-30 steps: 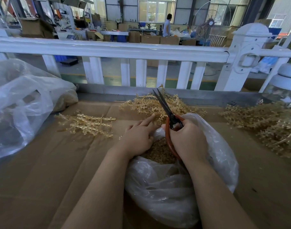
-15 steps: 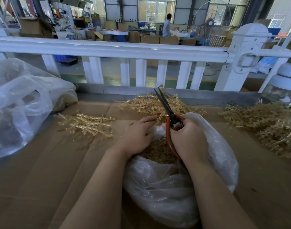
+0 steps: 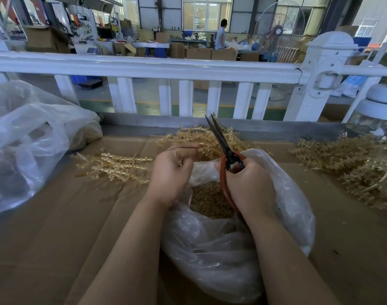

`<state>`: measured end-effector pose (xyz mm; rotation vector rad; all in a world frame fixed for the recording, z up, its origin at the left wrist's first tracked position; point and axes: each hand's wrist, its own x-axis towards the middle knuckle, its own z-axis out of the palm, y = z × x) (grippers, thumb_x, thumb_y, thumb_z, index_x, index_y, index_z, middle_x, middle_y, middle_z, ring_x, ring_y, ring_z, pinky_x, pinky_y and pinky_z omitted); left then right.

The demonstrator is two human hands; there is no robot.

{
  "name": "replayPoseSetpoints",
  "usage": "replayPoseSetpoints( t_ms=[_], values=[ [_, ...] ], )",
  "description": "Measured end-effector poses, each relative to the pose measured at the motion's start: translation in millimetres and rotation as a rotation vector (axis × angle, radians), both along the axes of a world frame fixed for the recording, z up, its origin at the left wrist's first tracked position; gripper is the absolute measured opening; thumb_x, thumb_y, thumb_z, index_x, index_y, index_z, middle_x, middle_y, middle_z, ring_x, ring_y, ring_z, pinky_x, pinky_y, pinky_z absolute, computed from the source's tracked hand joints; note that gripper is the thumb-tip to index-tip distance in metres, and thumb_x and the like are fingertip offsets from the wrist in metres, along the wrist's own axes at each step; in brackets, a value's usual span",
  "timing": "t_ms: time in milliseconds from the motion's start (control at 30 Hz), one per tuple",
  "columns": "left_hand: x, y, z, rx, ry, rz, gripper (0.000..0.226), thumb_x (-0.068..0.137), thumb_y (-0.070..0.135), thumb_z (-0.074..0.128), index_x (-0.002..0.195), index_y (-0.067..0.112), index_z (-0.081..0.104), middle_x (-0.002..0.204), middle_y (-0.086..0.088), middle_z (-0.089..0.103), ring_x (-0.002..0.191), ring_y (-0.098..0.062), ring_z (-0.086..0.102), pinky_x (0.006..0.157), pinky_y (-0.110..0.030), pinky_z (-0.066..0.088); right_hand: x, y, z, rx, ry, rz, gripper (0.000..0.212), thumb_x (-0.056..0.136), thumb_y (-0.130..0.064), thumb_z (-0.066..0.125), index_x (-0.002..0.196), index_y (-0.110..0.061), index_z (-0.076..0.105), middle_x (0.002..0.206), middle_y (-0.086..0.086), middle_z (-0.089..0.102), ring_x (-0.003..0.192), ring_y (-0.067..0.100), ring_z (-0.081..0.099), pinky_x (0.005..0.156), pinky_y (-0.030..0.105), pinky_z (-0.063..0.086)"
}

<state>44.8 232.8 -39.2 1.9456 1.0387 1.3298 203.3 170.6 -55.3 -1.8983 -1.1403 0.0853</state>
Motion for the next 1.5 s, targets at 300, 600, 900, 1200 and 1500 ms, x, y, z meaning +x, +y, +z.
replayPoseSetpoints(
  t_ms=[300,600,900,1200,1500],
  values=[
    [-4.9,6.7,-5.1,-0.121,0.08,0.219,0.034,0.084,0.001,0.054,0.08,0.023,0.08,0.08,0.02,0.07,0.069,0.018,0.059,0.062,0.001,0.043,-0.5,2.6,-2.0,0.013,0.024,-0.021,0.045,0.093,-0.063,0.054,0.086,-0.021,0.068,0.067,-0.008,0.063,0.063,0.008,0.059,0.054,0.026,0.044],
    [1.9,6.0,-10.3,0.159,0.502,0.055,0.062,0.085,0.004,0.056,0.143,0.023,0.046,0.151,0.001,0.041,0.134,-0.018,0.042,0.112,-0.039,0.038,-1.7,2.2,-1.5,0.057,0.013,-0.029,0.038,0.095,-0.058,0.054,0.08,-0.024,0.064,0.064,-0.01,0.06,0.06,0.006,0.057,0.052,0.021,0.038],
    [10.6,7.3,-6.0,0.076,0.622,0.006,0.049,0.101,0.022,0.032,0.148,0.032,0.036,0.149,0.004,0.048,0.145,-0.015,0.028,0.117,-0.04,0.007,-3.5,1.8,0.6,0.07,0.002,-0.025,0.038,0.092,-0.06,0.061,0.083,-0.024,0.066,0.066,-0.01,0.061,0.062,0.003,0.057,0.053,0.018,0.036],
    [30.5,22.4,19.6,-0.05,0.85,0.061,0.065,0.102,0.015,0.04,0.154,0.045,0.013,0.115,0.011,0.066,0.122,-0.026,0.052,0.114,-0.051,0.026,-3.4,2.7,0.6,0.036,0.017,-0.018,0.039,0.092,-0.062,0.062,0.086,-0.024,0.067,0.068,-0.009,0.064,0.064,0.005,0.06,0.056,0.02,0.045],
    [46.1,27.0,15.7,0.101,0.877,0.202,0.028,0.099,0.036,0.051,0.12,0.019,0.058,0.139,-0.009,0.043,0.13,-0.029,0.043,0.11,-0.046,0.034,-3.9,0.7,3.7,0.033,0.04,-0.025,0.039,0.091,-0.061,0.061,0.078,-0.025,0.063,0.062,-0.009,0.06,0.059,0.003,0.055,0.049,0.019,0.033]
  ],
)
